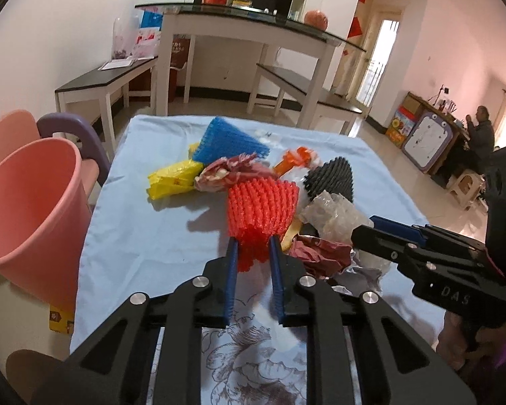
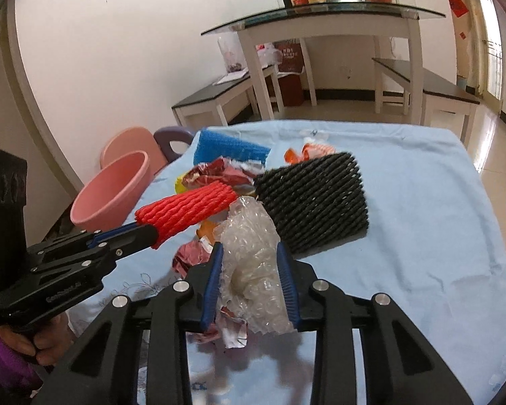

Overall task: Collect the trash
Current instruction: 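Carry the red net and clear plastic bag with both grippers over the pink bucket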

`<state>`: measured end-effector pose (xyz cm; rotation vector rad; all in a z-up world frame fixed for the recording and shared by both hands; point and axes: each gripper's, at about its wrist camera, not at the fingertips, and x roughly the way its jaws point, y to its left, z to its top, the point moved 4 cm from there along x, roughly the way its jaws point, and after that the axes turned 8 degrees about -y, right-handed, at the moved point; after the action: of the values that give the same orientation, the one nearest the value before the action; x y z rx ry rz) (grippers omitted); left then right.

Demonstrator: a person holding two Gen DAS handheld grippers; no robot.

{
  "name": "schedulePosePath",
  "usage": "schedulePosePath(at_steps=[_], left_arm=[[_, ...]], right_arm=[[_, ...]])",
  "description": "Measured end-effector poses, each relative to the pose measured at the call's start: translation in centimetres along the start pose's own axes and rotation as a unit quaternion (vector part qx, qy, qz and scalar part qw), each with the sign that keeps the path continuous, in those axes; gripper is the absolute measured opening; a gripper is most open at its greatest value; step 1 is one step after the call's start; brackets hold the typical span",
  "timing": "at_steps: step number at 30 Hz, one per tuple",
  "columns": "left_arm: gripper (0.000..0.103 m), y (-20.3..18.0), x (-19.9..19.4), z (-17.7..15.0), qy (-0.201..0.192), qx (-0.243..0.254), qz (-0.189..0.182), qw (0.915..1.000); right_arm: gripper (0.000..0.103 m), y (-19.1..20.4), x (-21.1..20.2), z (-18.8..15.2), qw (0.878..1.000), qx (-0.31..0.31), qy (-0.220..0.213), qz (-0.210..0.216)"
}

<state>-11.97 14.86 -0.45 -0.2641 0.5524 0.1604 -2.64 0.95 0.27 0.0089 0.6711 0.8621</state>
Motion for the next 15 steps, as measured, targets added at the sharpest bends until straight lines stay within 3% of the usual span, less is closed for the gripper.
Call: schedulePosePath(at_steps=[9, 15], left_arm=[[0.018, -0.1, -2.2, 1.1, -0.038, 0.001, -0.008, 0.9992], [0.018, 0.0, -2.6, 0.7, -0.038, 0.002, -0.007, 0.9992]], right_arm=[[0.032, -0.5, -3.2, 2.2, 0.998, 0.030, -0.048, 0.009], [0.032, -0.5, -1.5, 0.7, 1.000, 0.022, -0.012, -0.013]])
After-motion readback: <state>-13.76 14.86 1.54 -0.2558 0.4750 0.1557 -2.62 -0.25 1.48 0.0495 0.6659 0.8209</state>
